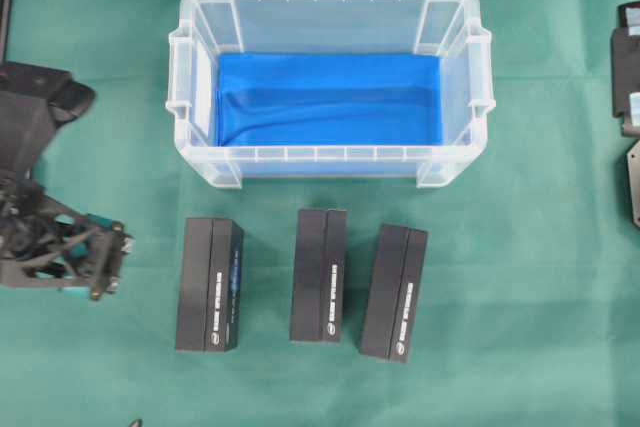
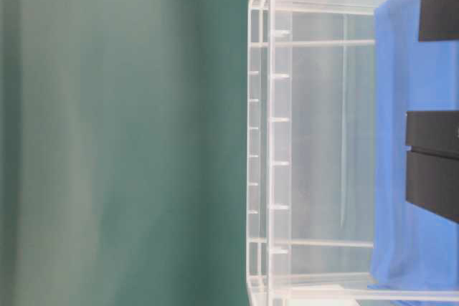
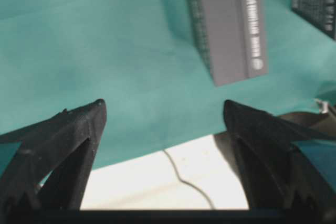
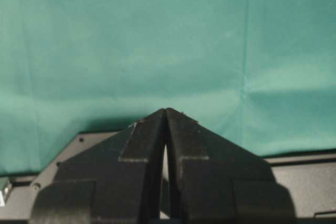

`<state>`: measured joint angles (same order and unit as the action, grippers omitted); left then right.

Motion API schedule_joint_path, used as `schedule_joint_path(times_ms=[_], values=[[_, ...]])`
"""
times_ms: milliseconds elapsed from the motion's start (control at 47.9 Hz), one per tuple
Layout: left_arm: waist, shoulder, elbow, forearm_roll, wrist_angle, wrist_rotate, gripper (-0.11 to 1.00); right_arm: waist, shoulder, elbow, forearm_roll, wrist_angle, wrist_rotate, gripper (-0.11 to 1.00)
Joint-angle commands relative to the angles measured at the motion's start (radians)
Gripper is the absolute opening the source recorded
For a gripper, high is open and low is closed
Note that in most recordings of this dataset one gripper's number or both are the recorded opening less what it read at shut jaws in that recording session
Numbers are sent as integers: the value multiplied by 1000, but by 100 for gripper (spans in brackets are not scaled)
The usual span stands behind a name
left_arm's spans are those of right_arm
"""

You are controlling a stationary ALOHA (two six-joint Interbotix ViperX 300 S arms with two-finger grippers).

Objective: Take the box out of the case with the left arm.
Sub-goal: 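Open the left gripper and withdraw it to the left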

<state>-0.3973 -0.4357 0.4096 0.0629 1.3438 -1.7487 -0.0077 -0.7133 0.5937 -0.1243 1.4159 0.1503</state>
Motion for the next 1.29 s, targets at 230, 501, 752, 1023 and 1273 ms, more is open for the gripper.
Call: schedule_joint_path(times_ms=[230, 501, 752, 1023, 1273], values=[[3, -32, 2, 12, -3, 8, 89, 0, 0, -9, -2, 12, 0, 3], [60, -37, 3, 14, -2, 34, 89, 0, -2, -11, -2, 12, -2, 3], [204, -44, 2, 5, -2, 172, 89, 0, -2, -11, -2, 12, -2, 3], [403, -66, 9, 5, 5, 262, 89, 0, -2, -11, -2, 12, 0, 3], [529, -67, 6, 5, 46, 360, 89, 0, -2, -11, -2, 12, 0, 3]])
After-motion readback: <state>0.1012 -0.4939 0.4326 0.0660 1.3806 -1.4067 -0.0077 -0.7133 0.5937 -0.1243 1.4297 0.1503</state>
